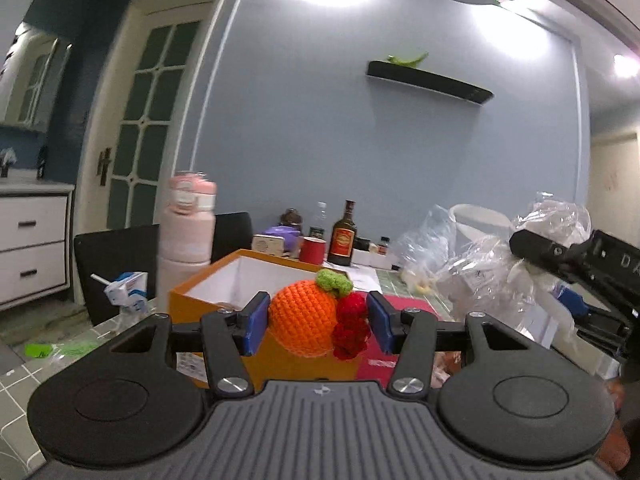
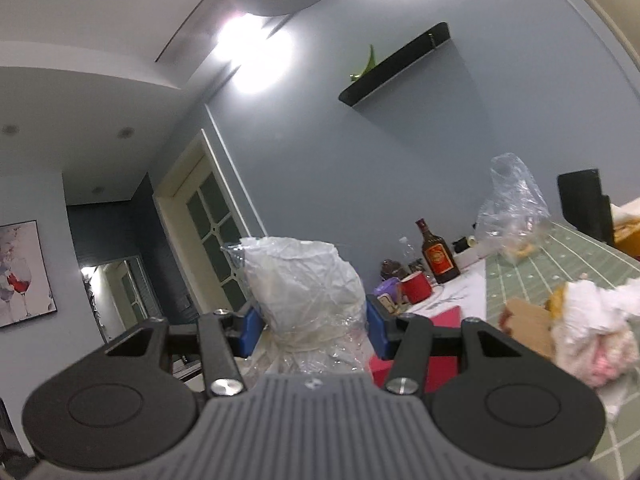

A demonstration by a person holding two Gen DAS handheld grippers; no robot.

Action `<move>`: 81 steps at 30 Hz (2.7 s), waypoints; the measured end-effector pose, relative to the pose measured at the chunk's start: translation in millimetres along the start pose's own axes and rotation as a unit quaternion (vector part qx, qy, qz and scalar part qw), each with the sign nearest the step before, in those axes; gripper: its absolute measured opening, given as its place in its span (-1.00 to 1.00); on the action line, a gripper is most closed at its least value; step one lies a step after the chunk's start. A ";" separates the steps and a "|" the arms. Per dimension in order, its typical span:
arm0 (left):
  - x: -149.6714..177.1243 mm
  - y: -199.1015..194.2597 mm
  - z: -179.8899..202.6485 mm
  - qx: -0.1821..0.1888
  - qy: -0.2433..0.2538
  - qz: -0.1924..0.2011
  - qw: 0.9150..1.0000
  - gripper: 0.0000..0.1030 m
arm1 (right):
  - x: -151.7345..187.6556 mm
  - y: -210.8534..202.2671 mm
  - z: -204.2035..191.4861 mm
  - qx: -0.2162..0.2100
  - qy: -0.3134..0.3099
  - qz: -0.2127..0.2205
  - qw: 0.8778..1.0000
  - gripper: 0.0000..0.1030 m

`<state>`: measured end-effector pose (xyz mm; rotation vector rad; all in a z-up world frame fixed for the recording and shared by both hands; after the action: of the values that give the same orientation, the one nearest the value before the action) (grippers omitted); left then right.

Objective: Organize soft objects
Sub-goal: 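Drop the crochet fruit into the orange box with left while right drops the bag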

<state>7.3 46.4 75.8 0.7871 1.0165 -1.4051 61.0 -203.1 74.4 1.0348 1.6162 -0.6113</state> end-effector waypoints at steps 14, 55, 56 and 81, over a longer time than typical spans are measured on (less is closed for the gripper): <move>-17.7 39.0 -50.3 -0.050 -0.085 -0.045 0.994 0.17 | -26.8 126.8 -18.6 0.029 0.030 -0.060 0.997 0.04; -6.9 134.6 -16.0 -0.119 -0.060 -0.037 0.990 0.18 | 40.6 168.8 30.9 0.037 0.059 -0.056 0.996 0.95; -6.0 138.4 -13.9 -0.123 -0.052 -0.040 0.990 0.18 | 41.1 168.3 30.0 0.036 0.059 -0.060 0.996 0.95; -7.0 122.8 1.8 -0.150 -0.026 -0.045 0.987 0.95 | 32.5 156.7 38.8 0.017 0.078 -0.039 0.996 0.94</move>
<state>129.7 53.9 66.6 0.4872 1.2009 -1.3010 214.1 -147.5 50.2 1.0715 1.7946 -0.6244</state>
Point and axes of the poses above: each gripper's, at about its wrist camera, not at the fingertips, and y roughly the way its jaws point, z to its right, x to its underside, the point moved 1 cm from there along y, roughly the way its jaws point, and after that the axes turned 13 degrees about -y, right-handed, at the moved point
